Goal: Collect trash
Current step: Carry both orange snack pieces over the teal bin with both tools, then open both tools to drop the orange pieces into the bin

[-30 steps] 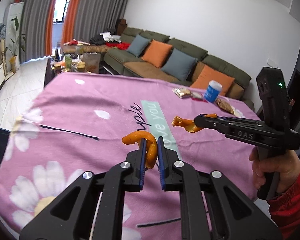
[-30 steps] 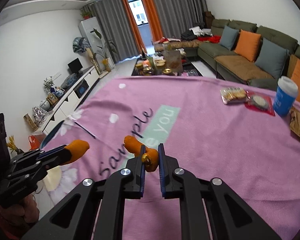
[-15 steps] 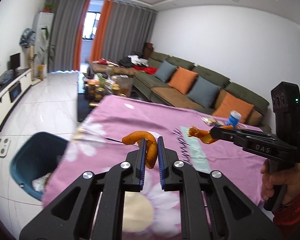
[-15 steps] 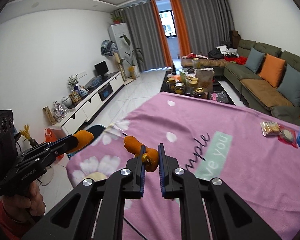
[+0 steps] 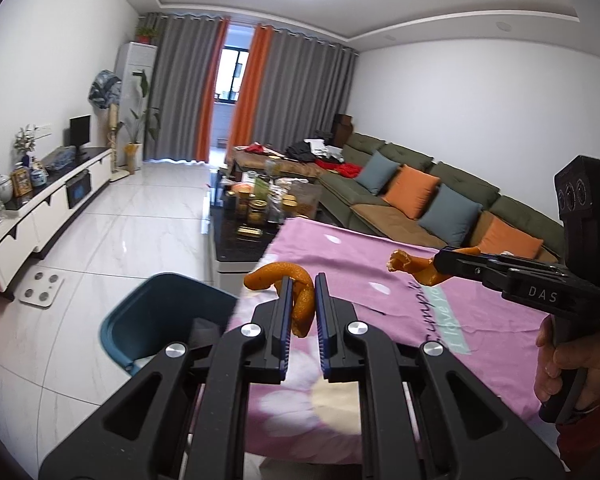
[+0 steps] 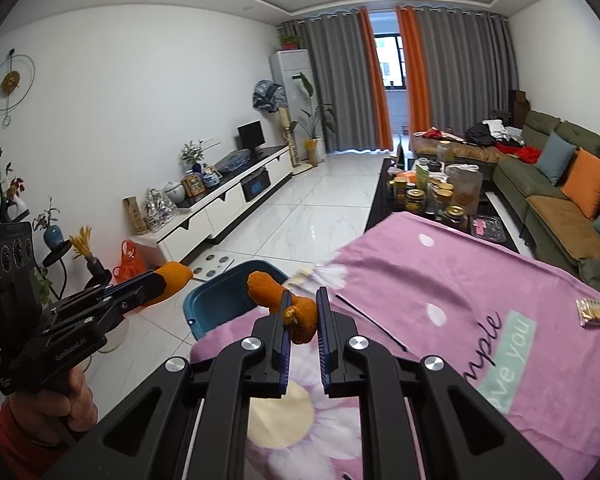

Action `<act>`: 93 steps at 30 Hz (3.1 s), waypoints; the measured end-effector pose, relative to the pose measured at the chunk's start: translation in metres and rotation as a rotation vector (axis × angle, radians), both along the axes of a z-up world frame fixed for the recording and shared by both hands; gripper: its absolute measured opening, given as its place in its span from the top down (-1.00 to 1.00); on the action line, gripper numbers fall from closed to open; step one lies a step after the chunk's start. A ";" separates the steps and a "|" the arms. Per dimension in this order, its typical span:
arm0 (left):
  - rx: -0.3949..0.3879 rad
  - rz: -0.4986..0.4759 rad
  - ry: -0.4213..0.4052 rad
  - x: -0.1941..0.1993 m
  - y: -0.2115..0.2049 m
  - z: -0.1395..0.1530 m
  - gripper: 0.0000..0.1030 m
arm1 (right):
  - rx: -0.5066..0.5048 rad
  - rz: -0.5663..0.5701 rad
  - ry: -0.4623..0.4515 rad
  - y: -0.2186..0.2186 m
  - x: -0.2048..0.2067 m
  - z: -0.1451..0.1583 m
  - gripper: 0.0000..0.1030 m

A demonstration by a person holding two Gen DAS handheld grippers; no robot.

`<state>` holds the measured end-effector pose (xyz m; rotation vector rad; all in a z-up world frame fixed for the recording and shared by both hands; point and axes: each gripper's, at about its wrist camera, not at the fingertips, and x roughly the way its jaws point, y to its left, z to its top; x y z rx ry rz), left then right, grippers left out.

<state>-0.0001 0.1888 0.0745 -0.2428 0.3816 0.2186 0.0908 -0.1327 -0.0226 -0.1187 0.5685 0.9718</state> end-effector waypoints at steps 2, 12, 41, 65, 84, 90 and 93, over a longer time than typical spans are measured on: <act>0.003 0.018 0.001 -0.010 0.006 0.001 0.78 | -0.002 0.024 -0.012 0.014 -0.007 0.003 0.80; 0.009 0.115 0.035 -0.039 0.049 -0.004 0.78 | -0.045 0.109 -0.050 0.071 -0.019 0.008 0.80; -0.091 0.213 0.204 0.056 0.145 -0.086 0.78 | -0.269 0.228 0.013 0.216 0.027 -0.053 0.80; -0.180 0.209 0.322 0.139 0.182 -0.166 0.78 | -0.382 0.285 0.108 0.274 0.063 -0.102 0.80; -0.224 0.193 0.397 0.171 0.192 -0.210 0.72 | -0.499 0.292 0.140 0.292 0.070 -0.133 0.60; -0.214 0.216 0.381 0.170 0.192 -0.208 0.54 | -0.478 0.265 0.133 0.285 0.074 -0.128 0.58; -0.192 0.236 0.349 0.165 0.190 -0.194 0.25 | -0.453 0.251 0.128 0.277 0.075 -0.120 0.56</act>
